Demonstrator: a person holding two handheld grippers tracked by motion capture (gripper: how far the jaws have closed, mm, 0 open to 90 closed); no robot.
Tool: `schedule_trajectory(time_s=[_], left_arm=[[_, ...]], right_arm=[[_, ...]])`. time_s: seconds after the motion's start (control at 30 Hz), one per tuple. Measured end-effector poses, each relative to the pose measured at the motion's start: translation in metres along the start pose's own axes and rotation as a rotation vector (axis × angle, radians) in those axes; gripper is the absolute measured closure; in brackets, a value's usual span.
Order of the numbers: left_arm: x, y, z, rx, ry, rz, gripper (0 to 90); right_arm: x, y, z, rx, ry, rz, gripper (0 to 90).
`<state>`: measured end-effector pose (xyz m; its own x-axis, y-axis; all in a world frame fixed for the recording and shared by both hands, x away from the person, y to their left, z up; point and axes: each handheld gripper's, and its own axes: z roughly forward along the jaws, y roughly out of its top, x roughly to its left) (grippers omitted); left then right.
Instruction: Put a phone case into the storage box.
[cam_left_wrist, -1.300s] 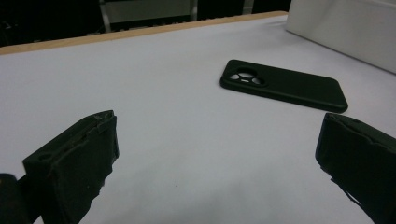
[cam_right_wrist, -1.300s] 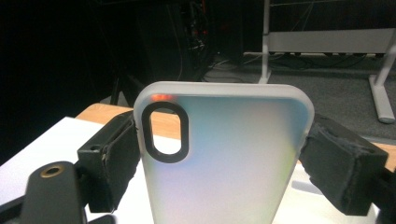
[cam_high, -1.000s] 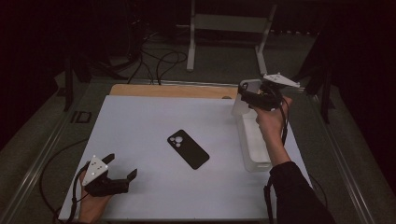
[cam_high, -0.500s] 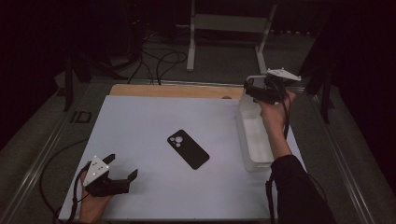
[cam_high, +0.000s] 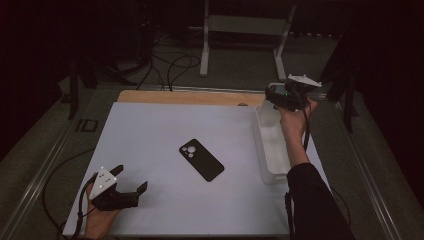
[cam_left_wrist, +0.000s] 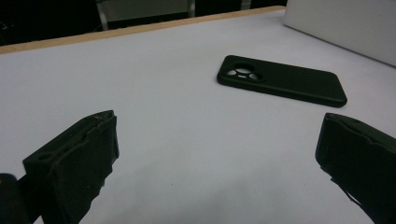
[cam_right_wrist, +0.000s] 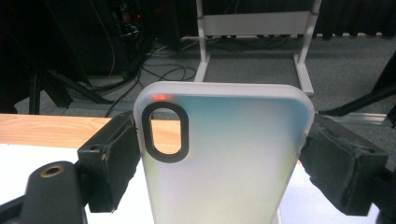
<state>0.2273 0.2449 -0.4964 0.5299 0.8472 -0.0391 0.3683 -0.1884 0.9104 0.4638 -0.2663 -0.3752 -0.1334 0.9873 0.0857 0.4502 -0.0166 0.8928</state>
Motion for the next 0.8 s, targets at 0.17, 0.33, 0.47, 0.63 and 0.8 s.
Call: schedule_trajectory(time_s=[0.17, 0.33, 0.47, 0.63, 0.8], left_arm=[[0.000, 0.000, 0.000, 0.000, -0.001, 0.000, 0.1], [0.000, 0.000, 0.000, 0.001, 0.001, 0.002, 0.2], [0.000, 0.000, 0.000, 0.000, 0.003, 0.002, 0.2], [-0.001, 0.000, 0.000, 0.001, 0.003, 0.003, 0.2], [-0.001, 0.000, 0.000, 0.000, 0.002, 0.003, 0.2]], right_arm=[[0.001, -0.007, 0.011, 0.032, -0.040, -0.028, 16.5], [0.000, -0.015, 0.020, 0.066, -0.060, -0.022, 16.5], [0.001, -0.021, 0.026, 0.090, -0.069, -0.022, 16.4], [0.007, -0.025, 0.033, 0.112, -0.076, -0.057, 16.4], [0.011, -0.029, 0.038, 0.131, -0.079, -0.067, 16.3]])
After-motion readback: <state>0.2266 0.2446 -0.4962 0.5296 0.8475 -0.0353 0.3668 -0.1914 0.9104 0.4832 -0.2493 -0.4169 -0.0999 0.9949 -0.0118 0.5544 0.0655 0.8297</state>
